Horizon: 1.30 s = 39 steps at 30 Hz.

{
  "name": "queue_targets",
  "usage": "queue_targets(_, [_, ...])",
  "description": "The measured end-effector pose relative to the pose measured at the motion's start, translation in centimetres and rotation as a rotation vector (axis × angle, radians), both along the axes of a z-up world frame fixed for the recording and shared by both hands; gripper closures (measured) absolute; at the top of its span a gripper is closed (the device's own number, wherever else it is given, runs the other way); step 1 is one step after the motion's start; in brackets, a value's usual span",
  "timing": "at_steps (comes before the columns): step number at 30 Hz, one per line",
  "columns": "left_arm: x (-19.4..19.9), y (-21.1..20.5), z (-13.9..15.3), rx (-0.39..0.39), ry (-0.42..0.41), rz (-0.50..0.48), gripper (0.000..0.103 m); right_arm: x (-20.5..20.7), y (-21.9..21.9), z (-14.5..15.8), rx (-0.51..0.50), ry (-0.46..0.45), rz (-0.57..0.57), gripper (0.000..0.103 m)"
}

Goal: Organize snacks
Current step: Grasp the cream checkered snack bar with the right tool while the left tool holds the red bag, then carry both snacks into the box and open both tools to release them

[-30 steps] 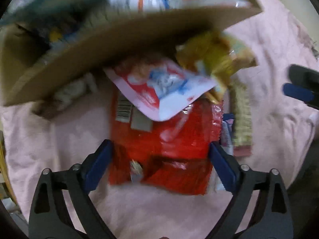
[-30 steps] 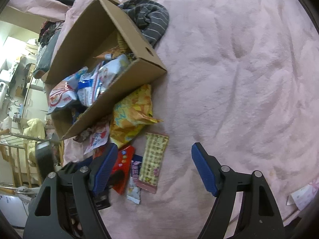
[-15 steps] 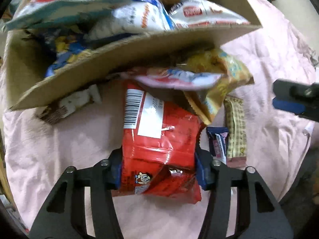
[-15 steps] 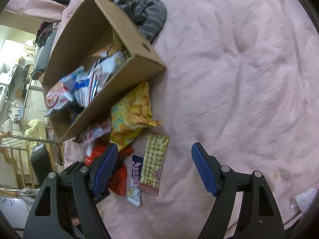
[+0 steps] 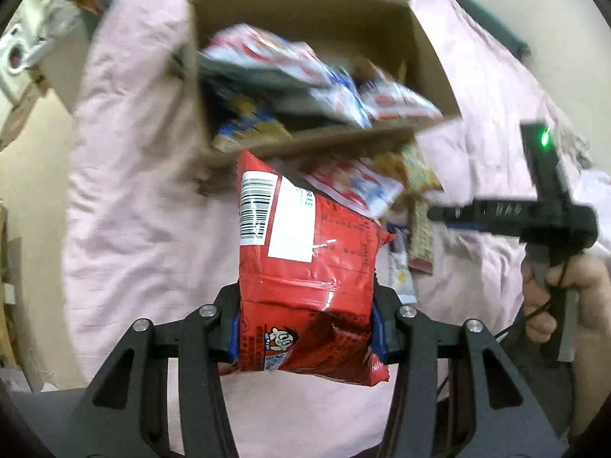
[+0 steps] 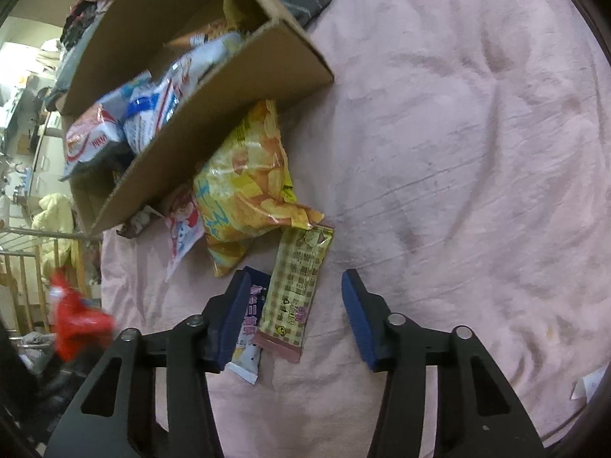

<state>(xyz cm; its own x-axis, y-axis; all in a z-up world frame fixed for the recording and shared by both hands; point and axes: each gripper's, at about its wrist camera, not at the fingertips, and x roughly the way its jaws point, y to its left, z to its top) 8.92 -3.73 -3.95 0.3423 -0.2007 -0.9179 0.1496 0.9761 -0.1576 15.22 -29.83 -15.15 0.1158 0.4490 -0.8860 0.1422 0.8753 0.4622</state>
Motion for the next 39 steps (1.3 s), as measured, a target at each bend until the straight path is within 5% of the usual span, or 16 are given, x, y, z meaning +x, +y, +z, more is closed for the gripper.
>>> queue_targets(4, [0.5,2.7,0.8,0.033,-0.059,0.071,0.057,0.2,1.5,-1.0,-0.019,0.030,0.030,0.070])
queue_targets(9, [1.5,4.0,-1.0,-0.053,0.003,0.163,0.057,0.5,2.4,-1.9,-0.061,0.059,0.040,0.070])
queue_targets(19, [1.2,3.1,-0.9,-0.020,-0.040,0.157,0.057,-0.9,2.8,-0.6,-0.103,0.008,0.096,0.075])
queue_targets(27, [1.3,3.3,-1.1,-0.004,-0.044,0.173,0.057,-3.5,2.4,1.5,-0.038,-0.031,0.106,0.075])
queue_targets(39, [1.0,3.5,-0.6,0.028,-0.085,0.184,0.057,-4.9,3.4,8.6,0.126,-0.267,0.108,0.075])
